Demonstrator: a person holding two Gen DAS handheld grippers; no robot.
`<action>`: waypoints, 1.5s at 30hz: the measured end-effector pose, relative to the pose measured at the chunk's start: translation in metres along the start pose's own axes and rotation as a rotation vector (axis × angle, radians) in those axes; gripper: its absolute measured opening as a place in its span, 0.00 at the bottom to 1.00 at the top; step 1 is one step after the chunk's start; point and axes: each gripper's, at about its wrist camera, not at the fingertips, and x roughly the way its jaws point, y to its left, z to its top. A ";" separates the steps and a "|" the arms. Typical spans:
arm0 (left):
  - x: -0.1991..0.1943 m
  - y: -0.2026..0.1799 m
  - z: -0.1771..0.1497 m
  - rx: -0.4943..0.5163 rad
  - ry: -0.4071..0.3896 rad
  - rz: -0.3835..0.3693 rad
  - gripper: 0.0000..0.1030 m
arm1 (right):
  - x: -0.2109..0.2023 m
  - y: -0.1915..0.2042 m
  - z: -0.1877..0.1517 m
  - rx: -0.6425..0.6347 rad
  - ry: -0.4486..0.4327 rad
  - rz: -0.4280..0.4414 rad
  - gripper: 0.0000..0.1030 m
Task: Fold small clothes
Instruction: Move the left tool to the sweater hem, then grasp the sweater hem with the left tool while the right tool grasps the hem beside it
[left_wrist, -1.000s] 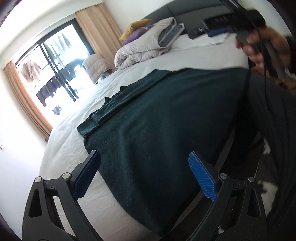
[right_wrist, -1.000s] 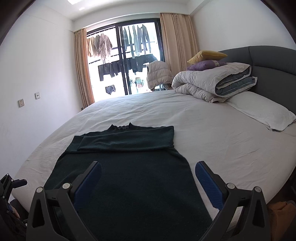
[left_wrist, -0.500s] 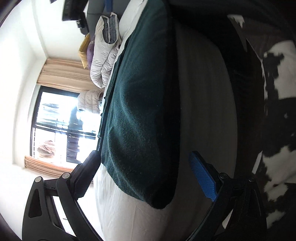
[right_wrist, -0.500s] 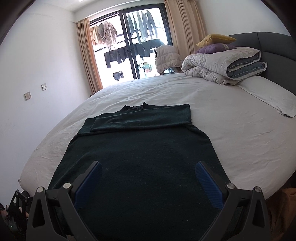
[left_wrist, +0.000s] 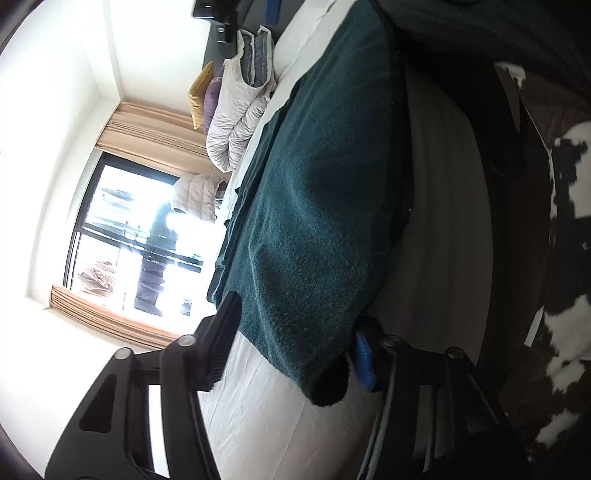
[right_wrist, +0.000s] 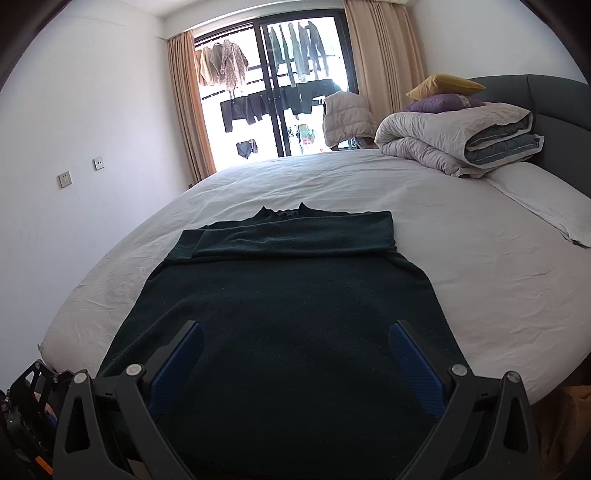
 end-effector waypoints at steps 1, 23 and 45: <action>-0.004 0.007 0.005 -0.028 -0.011 -0.006 0.36 | -0.001 0.001 -0.002 -0.013 0.004 -0.002 0.99; 0.009 0.115 0.031 -0.418 -0.002 -0.169 0.02 | -0.023 0.038 -0.082 -0.584 0.194 -0.059 0.80; -0.041 -0.005 -0.030 0.124 -0.052 -0.087 1.00 | -0.016 0.052 -0.069 -0.449 0.165 0.013 0.80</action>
